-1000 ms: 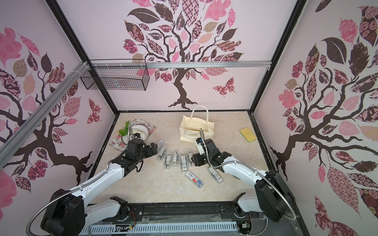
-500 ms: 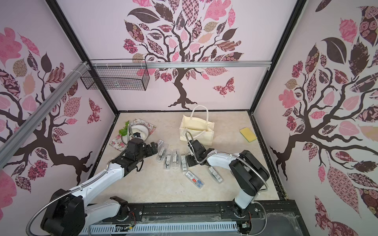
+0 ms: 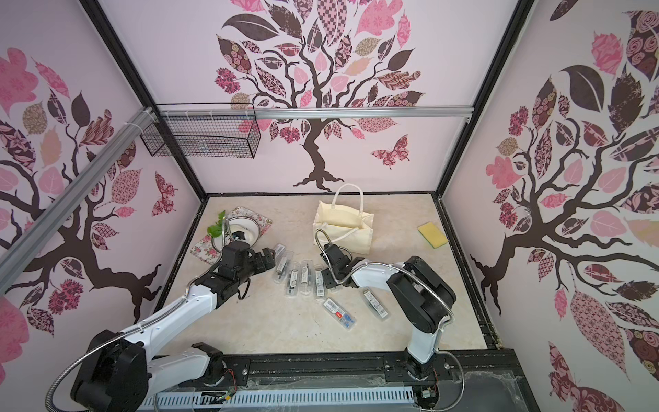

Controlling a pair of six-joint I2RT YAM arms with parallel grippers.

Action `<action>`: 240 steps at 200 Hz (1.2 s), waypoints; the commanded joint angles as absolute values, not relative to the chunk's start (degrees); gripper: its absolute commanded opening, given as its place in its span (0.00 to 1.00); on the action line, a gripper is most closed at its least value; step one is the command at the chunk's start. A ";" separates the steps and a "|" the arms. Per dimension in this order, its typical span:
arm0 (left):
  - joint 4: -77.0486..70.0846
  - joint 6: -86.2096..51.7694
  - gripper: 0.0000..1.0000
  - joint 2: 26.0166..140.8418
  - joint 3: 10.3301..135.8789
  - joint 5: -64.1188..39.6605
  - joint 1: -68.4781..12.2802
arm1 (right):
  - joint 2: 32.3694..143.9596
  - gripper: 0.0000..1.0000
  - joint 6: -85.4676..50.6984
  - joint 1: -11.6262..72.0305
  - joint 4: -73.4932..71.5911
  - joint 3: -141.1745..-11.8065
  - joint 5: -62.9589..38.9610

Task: Put the compass set into the canvas bag
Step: Pick up the compass set at the center of the board.

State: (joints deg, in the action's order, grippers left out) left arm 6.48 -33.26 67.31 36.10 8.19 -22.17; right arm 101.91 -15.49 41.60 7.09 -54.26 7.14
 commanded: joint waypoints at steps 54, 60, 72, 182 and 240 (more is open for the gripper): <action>5.00 -34.06 0.97 66.06 34.39 7.91 -22.32 | 103.71 0.51 -12.36 42.62 11.80 -52.71 13.40; 4.93 -34.01 0.97 65.98 34.37 7.91 -22.32 | 103.15 0.50 -11.80 42.54 11.24 -52.29 13.61; 4.95 -33.95 0.97 65.96 34.40 8.00 -22.32 | 101.75 0.48 -10.72 42.61 10.12 -51.30 13.67; 5.45 -33.50 0.97 64.75 34.37 8.66 -22.32 | 77.05 0.45 0.81 42.55 3.39 -46.57 -4.76; 5.89 -33.44 0.97 64.42 34.89 8.53 -22.29 | 70.66 0.47 6.43 42.55 4.96 -56.09 -2.52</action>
